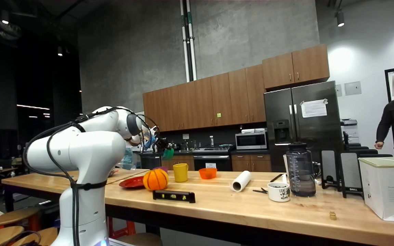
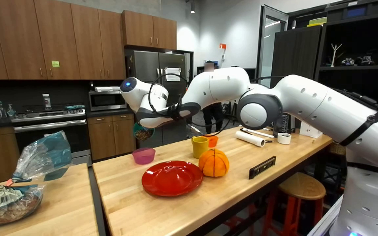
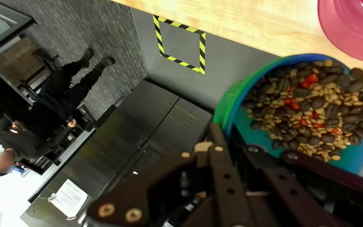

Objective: Pour the contents of the blue bowl into the pink bowl

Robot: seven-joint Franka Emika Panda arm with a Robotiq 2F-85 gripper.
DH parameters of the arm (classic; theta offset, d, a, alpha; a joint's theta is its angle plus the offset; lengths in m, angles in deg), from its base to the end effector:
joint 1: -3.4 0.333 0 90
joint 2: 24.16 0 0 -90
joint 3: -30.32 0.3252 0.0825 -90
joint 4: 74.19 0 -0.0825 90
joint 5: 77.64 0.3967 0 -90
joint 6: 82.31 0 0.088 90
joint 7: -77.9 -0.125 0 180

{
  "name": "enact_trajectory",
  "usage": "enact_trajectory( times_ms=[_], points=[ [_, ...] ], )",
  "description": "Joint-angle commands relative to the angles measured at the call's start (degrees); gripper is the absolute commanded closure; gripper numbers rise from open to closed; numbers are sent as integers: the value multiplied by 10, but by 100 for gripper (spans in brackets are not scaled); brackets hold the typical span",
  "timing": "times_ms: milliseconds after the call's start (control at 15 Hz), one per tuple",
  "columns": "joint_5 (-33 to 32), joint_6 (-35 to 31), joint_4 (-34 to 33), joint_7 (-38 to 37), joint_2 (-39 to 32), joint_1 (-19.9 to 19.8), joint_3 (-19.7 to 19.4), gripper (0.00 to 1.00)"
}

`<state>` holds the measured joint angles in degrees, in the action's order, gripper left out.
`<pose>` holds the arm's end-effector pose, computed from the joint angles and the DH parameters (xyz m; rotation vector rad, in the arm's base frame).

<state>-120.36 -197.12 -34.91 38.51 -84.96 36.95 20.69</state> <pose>0.7672 0.3677 0.3654 2.4201 0.0907 0.8764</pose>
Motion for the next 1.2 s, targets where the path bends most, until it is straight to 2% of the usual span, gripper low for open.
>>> enact_trajectory(
  times_ms=[0, 1133],
  points=[
    [-25, -12, 29, -34, 15, 11, -17, 98],
    [-102, -32, 109, -144, 42, 37, -40, 98]
  ],
)
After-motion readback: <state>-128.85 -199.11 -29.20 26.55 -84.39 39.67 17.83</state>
